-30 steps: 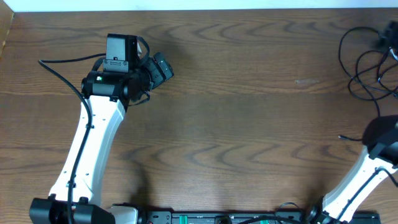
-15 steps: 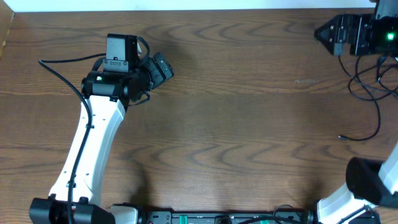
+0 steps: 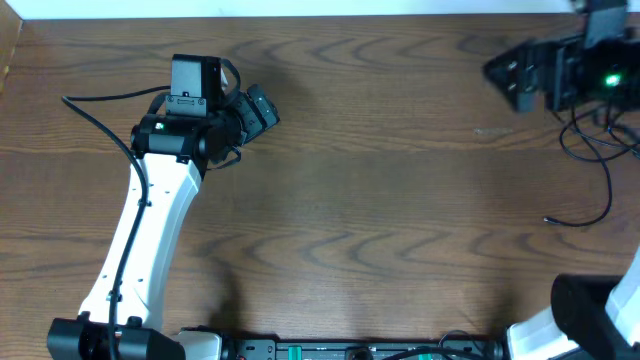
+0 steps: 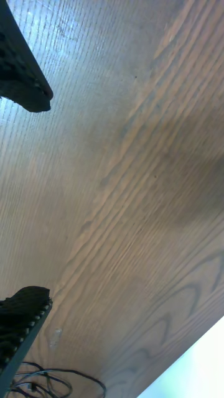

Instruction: Untangle cables

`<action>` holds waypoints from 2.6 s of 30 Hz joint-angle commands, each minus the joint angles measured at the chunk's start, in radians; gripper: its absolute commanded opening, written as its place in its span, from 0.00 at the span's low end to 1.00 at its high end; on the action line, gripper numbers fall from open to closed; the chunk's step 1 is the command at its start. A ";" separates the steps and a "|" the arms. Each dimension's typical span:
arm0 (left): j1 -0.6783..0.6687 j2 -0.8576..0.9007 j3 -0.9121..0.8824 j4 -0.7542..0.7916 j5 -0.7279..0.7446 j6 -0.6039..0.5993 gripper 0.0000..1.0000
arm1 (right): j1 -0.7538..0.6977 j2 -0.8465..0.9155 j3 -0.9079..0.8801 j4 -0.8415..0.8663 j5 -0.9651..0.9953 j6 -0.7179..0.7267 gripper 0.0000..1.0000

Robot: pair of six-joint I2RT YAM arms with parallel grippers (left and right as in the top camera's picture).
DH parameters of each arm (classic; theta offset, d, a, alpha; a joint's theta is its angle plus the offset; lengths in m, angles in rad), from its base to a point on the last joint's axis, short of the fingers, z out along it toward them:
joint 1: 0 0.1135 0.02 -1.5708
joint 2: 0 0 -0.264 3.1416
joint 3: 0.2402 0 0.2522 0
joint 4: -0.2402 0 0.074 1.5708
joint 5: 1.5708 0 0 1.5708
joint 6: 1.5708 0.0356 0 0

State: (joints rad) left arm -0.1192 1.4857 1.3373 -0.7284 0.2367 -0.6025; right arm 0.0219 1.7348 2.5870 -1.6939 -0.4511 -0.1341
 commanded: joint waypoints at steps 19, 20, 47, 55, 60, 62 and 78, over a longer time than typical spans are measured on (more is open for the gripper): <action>0.003 0.009 0.004 -0.001 -0.007 -0.001 0.95 | 0.136 -0.369 -0.954 0.707 0.217 -0.223 0.99; 0.003 0.009 0.004 -0.001 -0.007 -0.001 0.95 | 0.134 -0.399 -1.013 0.753 0.217 -0.238 0.99; 0.003 0.009 0.004 -0.001 -0.007 -0.001 0.95 | 0.077 -1.454 -2.438 1.635 0.211 -0.335 0.99; 0.003 0.009 0.004 -0.001 -0.007 -0.001 0.95 | 0.076 -1.600 -2.554 1.634 0.213 -0.309 0.99; 0.003 0.009 0.004 -0.001 -0.007 -0.001 0.95 | 0.076 -1.648 -2.581 1.638 0.214 -0.228 0.99; 0.003 0.009 0.004 -0.001 -0.007 -0.001 0.95 | 0.076 -1.677 -2.581 1.638 0.232 -0.206 0.99; 0.003 0.009 0.004 -0.001 -0.007 -0.001 0.95 | 0.073 -1.730 -2.581 1.627 0.528 0.083 0.99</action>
State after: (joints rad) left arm -0.1192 1.4857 1.3373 -0.7288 0.2367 -0.6025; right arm 0.1020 0.0124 0.0105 -0.0662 0.0402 -0.0692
